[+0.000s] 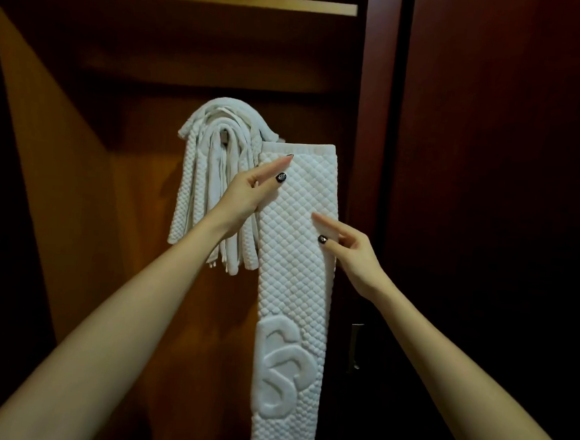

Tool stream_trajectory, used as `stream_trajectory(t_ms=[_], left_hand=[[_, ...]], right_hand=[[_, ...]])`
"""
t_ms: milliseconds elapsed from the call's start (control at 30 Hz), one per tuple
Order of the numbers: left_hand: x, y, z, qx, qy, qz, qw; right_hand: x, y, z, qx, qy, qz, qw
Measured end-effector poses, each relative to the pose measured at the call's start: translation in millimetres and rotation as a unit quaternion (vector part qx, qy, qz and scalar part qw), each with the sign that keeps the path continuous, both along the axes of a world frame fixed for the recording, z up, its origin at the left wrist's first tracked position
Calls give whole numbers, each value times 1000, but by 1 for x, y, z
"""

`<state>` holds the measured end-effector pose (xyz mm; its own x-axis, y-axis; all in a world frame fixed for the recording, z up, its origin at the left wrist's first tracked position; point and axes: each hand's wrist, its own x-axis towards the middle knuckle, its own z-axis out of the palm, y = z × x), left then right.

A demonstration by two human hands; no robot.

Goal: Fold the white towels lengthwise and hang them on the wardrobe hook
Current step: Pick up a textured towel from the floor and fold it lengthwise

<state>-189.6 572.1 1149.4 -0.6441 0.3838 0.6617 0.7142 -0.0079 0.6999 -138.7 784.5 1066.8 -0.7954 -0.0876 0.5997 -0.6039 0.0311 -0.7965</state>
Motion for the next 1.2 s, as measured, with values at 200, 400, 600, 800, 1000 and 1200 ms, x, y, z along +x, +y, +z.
stream_trajectory(t_ms=[200, 400, 600, 800, 1000, 1200], left_hand=[[-3, 9, -19, -49, -27, -2, 998], [-4, 36, 1, 5, 16, 51, 999], [-17, 36, 47, -23, 35, 117, 992], [-24, 4, 65, 37, 9, 160, 986], [-31, -25, 53, 114, -12, 180, 977], [-52, -86, 25, 225, -44, 204, 952]], right_hand=[[-4, 14, -3, -16, -2, 26, 1000], [2, 23, -11, 26, -26, 22, 999], [-2, 27, -52, 68, -72, 43, 994], [-11, 6, -78, 93, -79, 55, 991], [-33, 9, -57, 123, -64, 7, 990], [-60, 6, -22, 93, -33, -48, 994]])
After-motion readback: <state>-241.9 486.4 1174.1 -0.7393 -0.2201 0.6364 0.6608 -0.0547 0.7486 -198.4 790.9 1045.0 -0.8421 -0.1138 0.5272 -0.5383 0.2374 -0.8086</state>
